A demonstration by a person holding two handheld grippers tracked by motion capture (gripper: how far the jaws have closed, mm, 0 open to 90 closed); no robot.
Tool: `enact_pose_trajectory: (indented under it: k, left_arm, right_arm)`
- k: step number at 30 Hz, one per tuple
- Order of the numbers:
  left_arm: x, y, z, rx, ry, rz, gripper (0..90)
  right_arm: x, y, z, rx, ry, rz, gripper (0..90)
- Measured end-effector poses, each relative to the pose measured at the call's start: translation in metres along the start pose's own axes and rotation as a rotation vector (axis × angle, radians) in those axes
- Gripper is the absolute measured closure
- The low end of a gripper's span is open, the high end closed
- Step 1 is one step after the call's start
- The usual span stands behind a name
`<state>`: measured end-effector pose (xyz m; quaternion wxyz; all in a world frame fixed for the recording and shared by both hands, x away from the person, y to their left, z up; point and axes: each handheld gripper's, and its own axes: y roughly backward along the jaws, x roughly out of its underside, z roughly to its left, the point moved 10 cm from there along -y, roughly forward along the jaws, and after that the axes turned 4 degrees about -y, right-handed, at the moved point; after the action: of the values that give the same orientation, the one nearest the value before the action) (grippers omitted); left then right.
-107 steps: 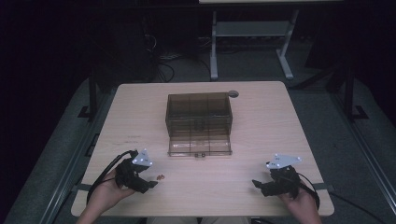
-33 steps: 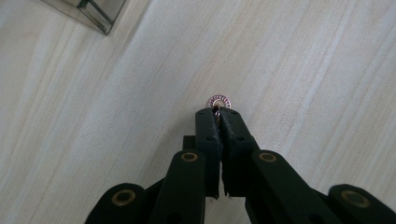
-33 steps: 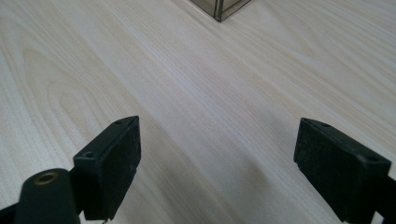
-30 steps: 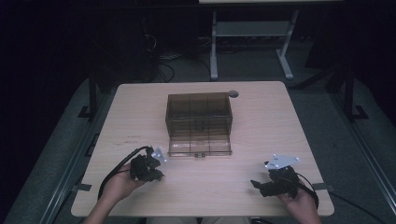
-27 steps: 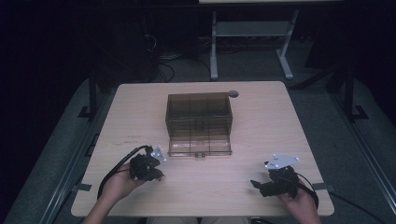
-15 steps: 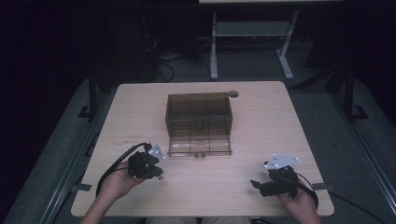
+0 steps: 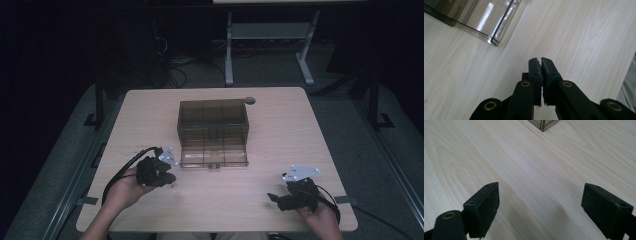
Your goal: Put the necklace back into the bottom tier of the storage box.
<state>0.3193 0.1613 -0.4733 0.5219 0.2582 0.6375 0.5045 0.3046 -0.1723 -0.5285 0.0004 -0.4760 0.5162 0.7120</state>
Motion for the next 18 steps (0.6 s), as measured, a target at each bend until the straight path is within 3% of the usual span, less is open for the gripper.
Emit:
enact_pose_trajectory:
  k: [18]
  left_arm:
    - [-0.029,0.006,0.015,0.013,-0.003,-0.012,86.7]
  right_arm:
    - [-0.002,0.001,0.0,-0.001,0.002,-0.009,14.3]
